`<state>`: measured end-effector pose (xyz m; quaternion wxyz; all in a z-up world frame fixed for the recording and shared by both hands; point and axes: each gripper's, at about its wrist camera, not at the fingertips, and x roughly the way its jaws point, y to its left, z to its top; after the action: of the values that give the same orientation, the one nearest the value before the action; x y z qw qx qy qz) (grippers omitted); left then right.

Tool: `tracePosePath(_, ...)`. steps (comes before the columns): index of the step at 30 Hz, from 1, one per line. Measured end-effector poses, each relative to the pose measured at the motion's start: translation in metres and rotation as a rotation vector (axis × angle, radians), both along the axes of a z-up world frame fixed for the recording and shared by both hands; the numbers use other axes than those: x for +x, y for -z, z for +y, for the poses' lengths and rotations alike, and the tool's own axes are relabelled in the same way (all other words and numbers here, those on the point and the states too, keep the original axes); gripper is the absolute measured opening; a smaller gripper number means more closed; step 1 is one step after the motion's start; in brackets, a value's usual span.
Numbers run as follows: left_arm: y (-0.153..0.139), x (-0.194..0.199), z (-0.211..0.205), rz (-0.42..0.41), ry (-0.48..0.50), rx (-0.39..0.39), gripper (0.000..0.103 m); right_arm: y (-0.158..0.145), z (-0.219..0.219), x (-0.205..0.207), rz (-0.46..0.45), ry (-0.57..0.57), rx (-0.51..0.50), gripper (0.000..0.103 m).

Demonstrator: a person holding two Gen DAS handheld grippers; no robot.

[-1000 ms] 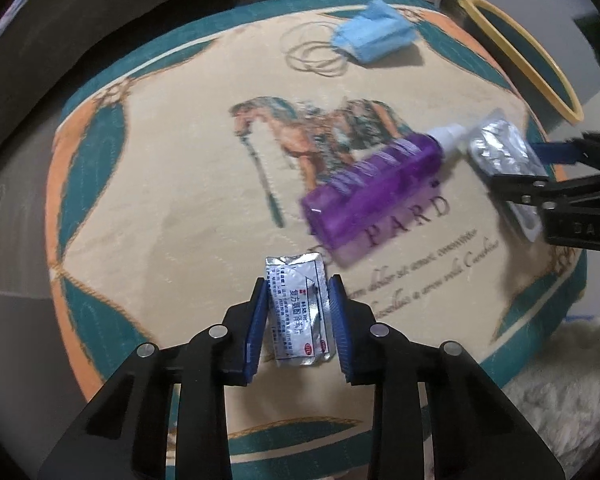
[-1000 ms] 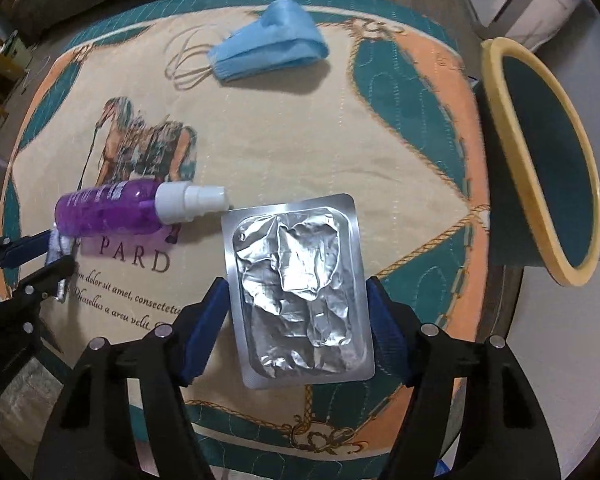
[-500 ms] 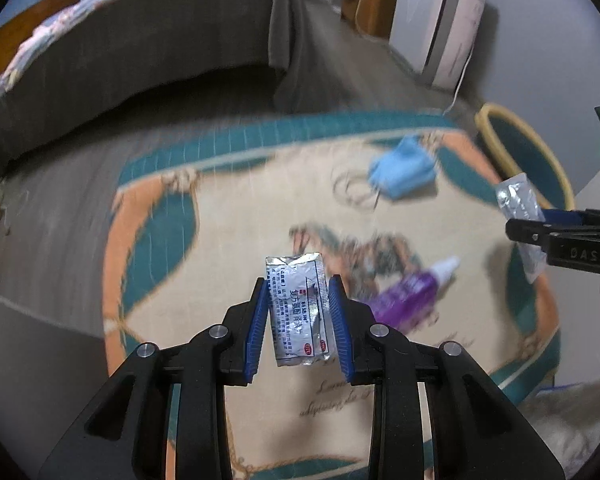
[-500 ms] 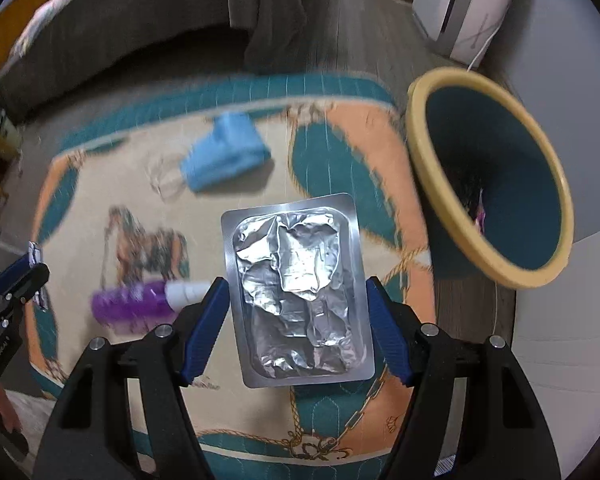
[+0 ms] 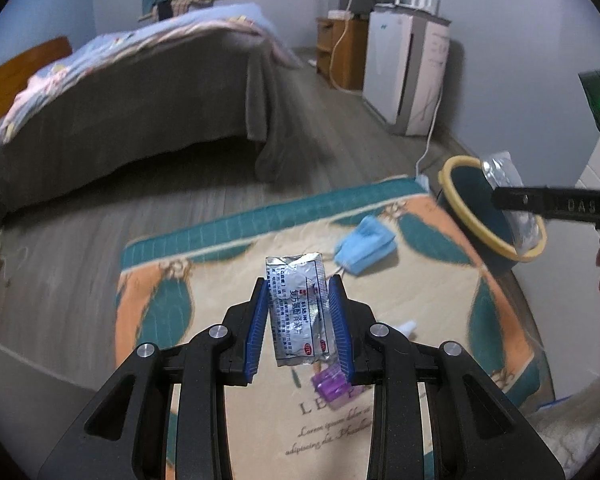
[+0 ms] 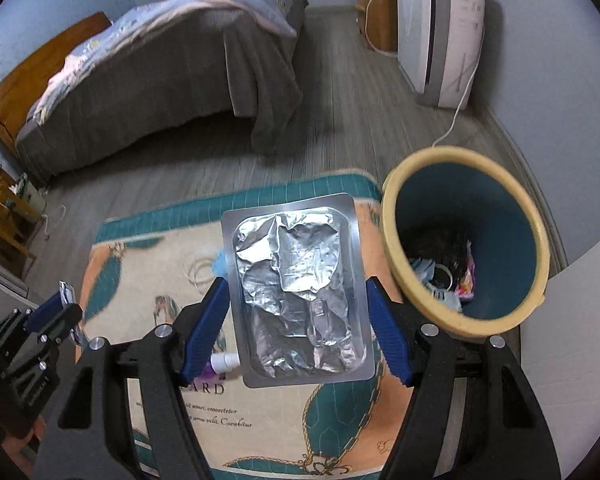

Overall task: Collect trash
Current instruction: 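Carry the sachet and blister pack over the teal bin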

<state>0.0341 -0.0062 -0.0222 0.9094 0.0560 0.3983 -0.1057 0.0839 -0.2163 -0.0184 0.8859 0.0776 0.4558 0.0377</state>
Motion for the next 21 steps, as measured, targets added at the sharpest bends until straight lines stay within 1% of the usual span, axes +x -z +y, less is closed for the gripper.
tracePosePath(6, -0.009, -0.005, -0.017, -0.055, 0.053, 0.028, 0.032, -0.033, -0.025, -0.002, -0.086, 0.031, 0.019, 0.068)
tracePosePath(10, -0.012, -0.006, -0.027, -0.07, 0.083, 0.037, 0.032, -0.046, -0.045, -0.001, -0.124, 0.062, 0.018, 0.068)
tracePosePath(16, -0.013, -0.008, -0.044, -0.08, 0.126, 0.057, 0.032, -0.057, -0.078, 0.005, -0.155, 0.105, 0.009, 0.068)
tracePosePath(21, -0.011, -0.009, -0.061, -0.079, 0.167, 0.07, 0.032, -0.055, -0.107, 0.009, -0.152, 0.138, 0.007, 0.068)
